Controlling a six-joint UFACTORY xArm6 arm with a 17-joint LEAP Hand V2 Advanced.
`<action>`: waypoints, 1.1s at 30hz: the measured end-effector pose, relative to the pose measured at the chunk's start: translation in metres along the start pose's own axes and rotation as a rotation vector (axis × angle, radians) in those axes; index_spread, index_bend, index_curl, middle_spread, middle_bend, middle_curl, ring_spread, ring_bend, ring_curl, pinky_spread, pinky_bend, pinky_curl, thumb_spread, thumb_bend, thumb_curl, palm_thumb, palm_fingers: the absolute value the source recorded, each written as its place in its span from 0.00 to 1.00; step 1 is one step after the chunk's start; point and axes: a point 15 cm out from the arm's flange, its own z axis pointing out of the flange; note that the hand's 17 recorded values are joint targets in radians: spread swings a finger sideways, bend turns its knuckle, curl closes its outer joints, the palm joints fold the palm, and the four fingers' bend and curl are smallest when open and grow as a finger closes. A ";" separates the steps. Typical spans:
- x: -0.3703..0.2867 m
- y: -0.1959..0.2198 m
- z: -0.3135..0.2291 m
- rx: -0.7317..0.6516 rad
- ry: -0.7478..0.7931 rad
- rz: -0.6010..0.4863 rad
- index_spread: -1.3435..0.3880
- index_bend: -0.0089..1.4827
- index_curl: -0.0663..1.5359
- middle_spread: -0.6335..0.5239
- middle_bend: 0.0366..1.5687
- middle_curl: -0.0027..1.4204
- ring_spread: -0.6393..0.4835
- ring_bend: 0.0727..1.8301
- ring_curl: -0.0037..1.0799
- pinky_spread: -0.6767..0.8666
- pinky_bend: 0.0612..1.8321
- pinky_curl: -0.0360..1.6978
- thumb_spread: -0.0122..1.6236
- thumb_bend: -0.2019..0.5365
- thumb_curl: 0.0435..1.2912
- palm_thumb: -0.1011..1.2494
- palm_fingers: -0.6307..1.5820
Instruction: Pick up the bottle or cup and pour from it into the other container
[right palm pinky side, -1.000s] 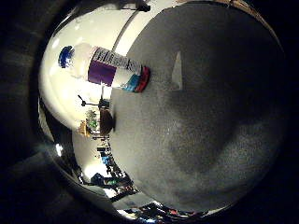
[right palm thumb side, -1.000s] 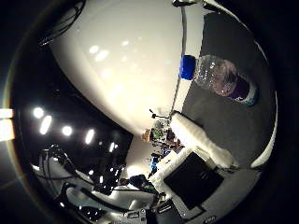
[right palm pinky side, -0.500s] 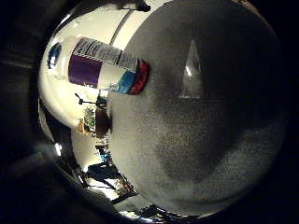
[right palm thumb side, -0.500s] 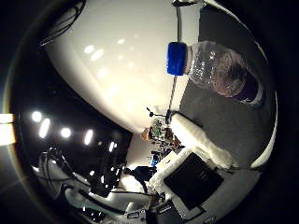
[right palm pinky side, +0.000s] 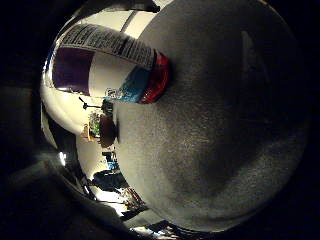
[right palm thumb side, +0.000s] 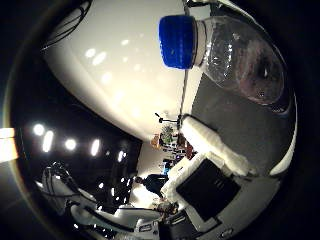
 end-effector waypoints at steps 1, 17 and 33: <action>-0.001 0.000 0.003 -0.006 -0.001 -0.001 0.64 0.13 0.25 0.52 0.21 0.27 0.61 0.33 0.20 0.69 0.44 0.01 0.63 0.25 0.31 0.63 0.51; -0.015 -0.001 0.033 -0.093 0.014 -0.012 0.62 0.51 0.48 0.45 0.64 0.47 0.44 0.63 0.43 0.23 0.70 0.15 0.53 0.26 0.40 0.78 0.88; -0.070 -0.003 0.044 -0.221 0.146 -0.131 0.65 0.77 0.59 0.45 0.87 0.54 0.39 0.75 0.62 0.31 0.80 0.31 0.24 0.25 0.63 0.93 0.78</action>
